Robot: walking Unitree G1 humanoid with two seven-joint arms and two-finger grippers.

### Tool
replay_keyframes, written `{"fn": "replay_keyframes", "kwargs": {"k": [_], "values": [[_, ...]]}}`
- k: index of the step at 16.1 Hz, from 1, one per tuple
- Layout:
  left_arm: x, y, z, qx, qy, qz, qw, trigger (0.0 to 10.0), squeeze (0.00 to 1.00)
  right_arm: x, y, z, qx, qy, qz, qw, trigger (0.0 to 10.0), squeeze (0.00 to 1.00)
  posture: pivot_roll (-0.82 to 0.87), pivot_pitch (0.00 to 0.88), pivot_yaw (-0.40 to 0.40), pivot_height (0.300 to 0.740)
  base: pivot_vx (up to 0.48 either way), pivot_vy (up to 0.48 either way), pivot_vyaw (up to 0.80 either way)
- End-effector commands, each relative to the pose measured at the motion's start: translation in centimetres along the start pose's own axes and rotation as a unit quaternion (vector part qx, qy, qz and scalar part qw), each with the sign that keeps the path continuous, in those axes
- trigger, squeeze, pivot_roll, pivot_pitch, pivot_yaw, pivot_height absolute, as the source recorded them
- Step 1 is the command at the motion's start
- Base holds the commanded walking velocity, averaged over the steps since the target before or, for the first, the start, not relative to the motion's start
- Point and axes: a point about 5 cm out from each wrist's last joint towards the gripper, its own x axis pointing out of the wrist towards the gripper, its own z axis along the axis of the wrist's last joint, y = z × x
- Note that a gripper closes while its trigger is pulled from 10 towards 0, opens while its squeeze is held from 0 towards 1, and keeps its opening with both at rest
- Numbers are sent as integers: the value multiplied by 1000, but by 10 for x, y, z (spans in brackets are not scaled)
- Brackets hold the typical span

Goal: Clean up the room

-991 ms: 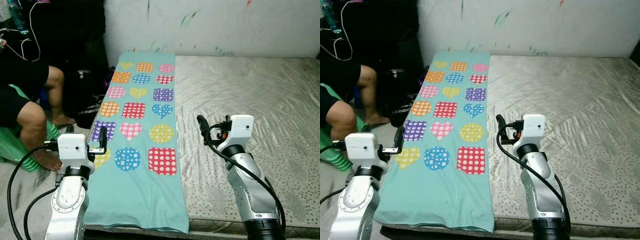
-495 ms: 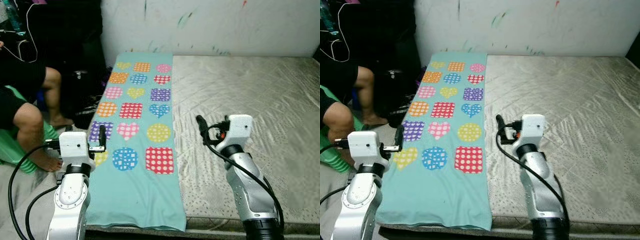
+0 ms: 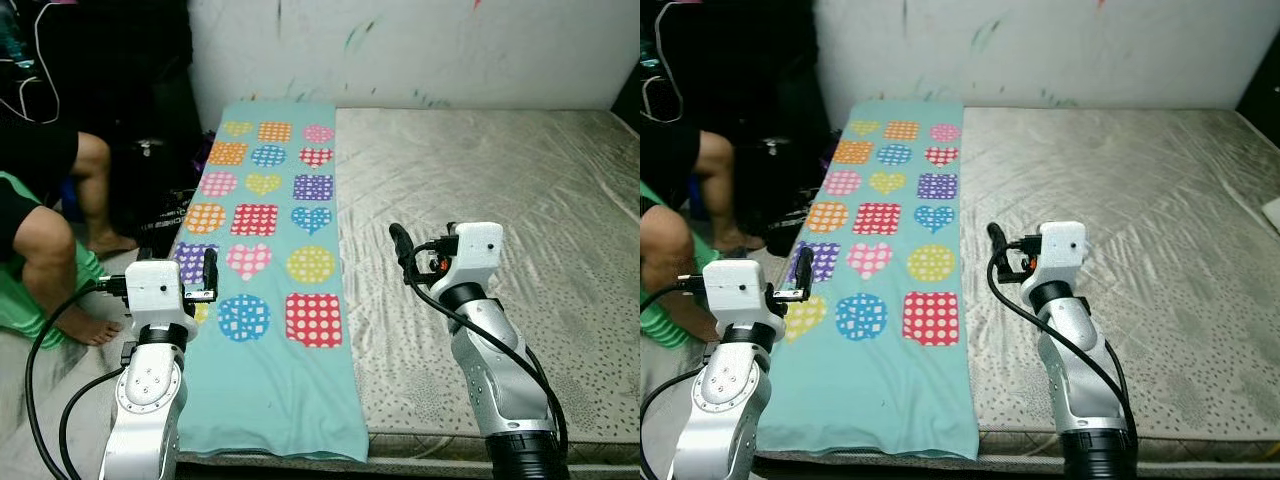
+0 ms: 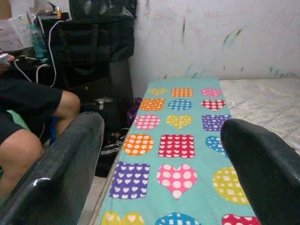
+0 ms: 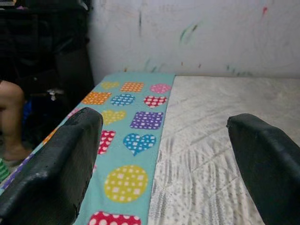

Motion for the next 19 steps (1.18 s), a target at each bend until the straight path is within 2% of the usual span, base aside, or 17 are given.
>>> {"fn": "replay_keyframes", "kwargs": {"k": [1, 7, 11, 15, 19], "values": [[1, -1, 0, 5, 4, -4, 1000, 10000, 0, 1, -1, 0, -2, 0, 1, 1000, 10000, 0, -147, 0, 29, 740, 0, 0, 0], [3, -1, -1, 1, 6, -6, 1000, 10000, 0, 2, 2, -2, 0, 4, 7, 1000, 10000, 0, -148, 0, 29, 740, 0, 0, 0], [3, -3, -1, 12, 5, -9, 1000, 10000, 0, 2, 3, -1, -3, 3, 10, 1000, 10000, 0, -148, 0, 27, 740, 0, 0, -295], [4, -3, -2, 4, 13, -6, 1000, 10000, 0, 2, 3, -2, -5, 3, 12, 1000, 10000, 0, -148, 0, 29, 740, 0, 0, 0], [5, -2, -1, 17, 13, -8, 1000, 10000, 0, 2, 4, -1, -4, 2, 12, 1000, 10000, 0, -148, 0, 28, 740, 0, 0, 0]]}}
